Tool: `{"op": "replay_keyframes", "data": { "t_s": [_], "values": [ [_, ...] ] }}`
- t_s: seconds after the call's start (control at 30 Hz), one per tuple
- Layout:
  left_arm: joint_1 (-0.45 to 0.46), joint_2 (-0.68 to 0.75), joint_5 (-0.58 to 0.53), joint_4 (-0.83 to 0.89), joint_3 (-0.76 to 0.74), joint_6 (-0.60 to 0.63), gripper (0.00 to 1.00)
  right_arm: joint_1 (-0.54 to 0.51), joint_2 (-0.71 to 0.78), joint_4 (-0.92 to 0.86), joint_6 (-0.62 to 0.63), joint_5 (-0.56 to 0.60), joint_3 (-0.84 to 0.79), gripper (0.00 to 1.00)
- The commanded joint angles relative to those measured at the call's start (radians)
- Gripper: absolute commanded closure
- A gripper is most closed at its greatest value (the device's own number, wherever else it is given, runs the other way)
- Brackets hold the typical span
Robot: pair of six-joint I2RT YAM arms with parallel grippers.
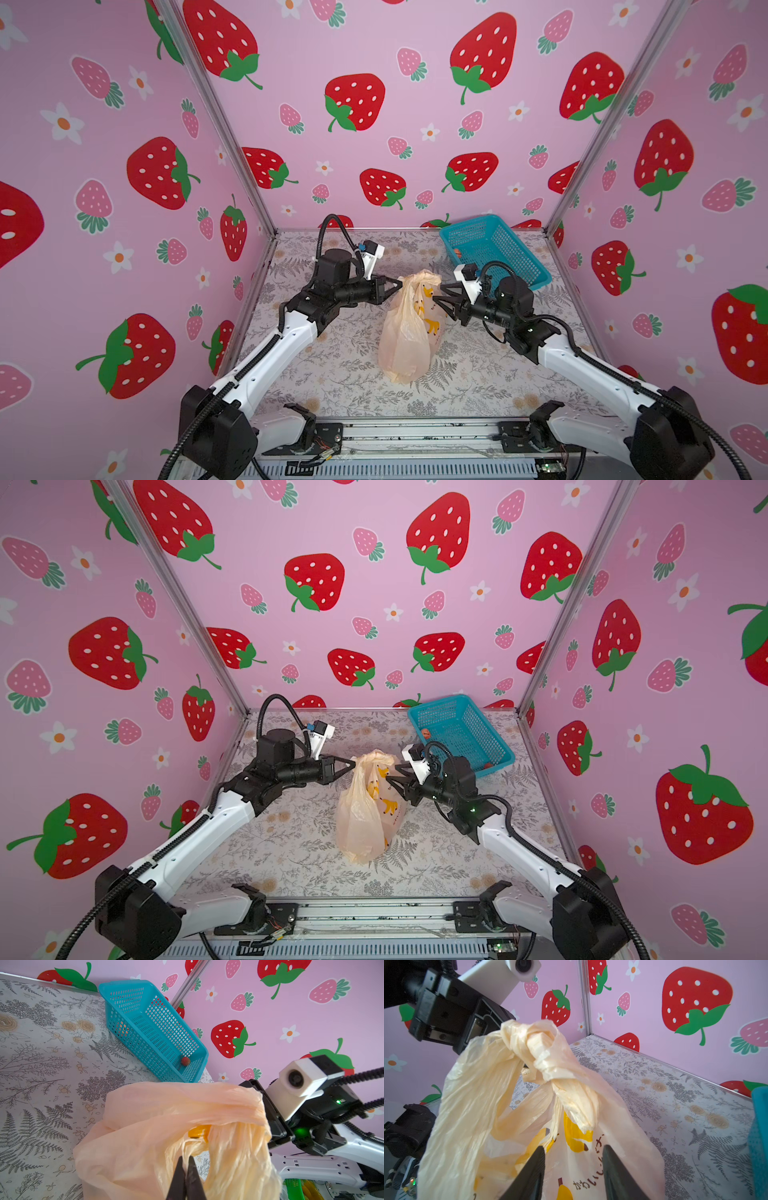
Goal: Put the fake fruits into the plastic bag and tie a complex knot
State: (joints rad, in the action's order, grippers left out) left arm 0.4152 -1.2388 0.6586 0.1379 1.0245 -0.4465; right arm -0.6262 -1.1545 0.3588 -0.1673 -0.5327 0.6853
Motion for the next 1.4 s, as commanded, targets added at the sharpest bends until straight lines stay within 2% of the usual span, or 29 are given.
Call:
{"op": "replay_keyframes", "data": {
  "t_s": [0.0, 0.53, 1.37],
  "values": [
    [0.002, 0.009, 0.017, -0.027, -0.001, -0.005, 1.00, -0.004, -0.016, 0.085, -0.047, -0.038, 0.016, 0.56],
    [0.002, 0.006, 0.020, -0.027, -0.001, -0.003, 1.00, -0.003, -0.065, 0.161, -0.098, 0.010, 0.048, 0.58],
    [0.002, -0.001, 0.026, -0.038, -0.005, -0.008, 1.00, 0.014, -0.077, 0.199, -0.126, -0.003, 0.065, 0.68]
  ]
}}
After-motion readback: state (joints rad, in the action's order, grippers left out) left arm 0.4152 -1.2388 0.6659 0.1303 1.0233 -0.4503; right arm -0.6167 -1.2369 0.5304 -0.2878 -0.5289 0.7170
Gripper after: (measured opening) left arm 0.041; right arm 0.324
